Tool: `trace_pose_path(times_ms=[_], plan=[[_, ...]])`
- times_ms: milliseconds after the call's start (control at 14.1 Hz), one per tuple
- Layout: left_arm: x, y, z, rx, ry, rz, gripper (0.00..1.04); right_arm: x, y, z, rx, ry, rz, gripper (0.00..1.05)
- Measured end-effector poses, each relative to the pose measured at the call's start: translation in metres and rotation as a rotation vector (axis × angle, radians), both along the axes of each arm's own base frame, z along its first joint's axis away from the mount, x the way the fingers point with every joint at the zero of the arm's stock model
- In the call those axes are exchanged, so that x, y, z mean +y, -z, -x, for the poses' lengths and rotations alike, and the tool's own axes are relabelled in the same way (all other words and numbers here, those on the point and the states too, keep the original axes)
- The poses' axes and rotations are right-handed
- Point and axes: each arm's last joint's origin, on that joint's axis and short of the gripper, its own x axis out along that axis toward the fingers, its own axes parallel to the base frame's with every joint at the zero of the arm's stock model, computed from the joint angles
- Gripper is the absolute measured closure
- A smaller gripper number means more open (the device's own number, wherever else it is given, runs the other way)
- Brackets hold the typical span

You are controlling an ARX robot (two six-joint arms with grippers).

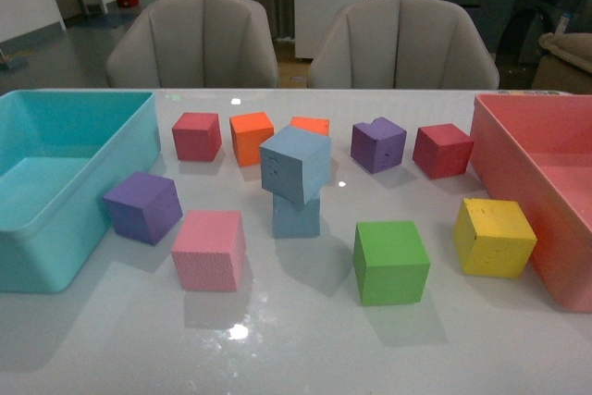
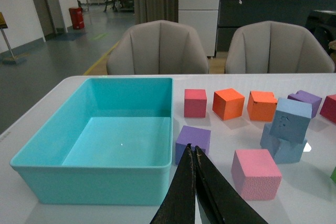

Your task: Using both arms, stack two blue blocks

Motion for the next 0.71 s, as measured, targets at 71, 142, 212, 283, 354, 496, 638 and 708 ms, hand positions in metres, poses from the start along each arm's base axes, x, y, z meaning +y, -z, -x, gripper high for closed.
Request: trace_pose_path(times_ms=[71, 142, 212, 283, 354, 496, 638, 708], plan=[[0.000, 0.000, 0.002, 0.002, 0.000, 0.000, 1.03, 0.000, 0.000, 0.000, 0.000, 0.000, 0.000, 0.06], [0.000, 0.000, 0.003, 0.000, 0.000, 0.000, 1.03, 0.000, 0.000, 0.000, 0.000, 0.000, 0.000, 0.06], [0.000, 0.000, 0.004, -0.003, 0.000, 0.000, 1.03, 0.000, 0.000, 0.000, 0.000, 0.000, 0.000, 0.06], [0.000, 0.000, 0.006, 0.001, 0.000, 0.000, 1.03, 0.000, 0.000, 0.000, 0.000, 0.000, 0.000, 0.06], [0.000, 0.001, 0.007, 0.003, 0.000, 0.000, 1.03, 0.000, 0.000, 0.000, 0.000, 0.000, 0.000, 0.06], [0.000, 0.003, 0.018, 0.000, 0.001, 0.000, 1.03, 0.000, 0.000, 0.000, 0.000, 0.000, 0.000, 0.06], [0.000, 0.004, 0.018, 0.013, 0.000, 0.000, 1.03, 0.000, 0.000, 0.000, 0.000, 0.000, 0.000, 0.06], [0.000, 0.004, 0.018, 0.013, 0.000, 0.000, 0.94, 0.000, 0.000, 0.000, 0.000, 0.000, 0.000, 0.06]])
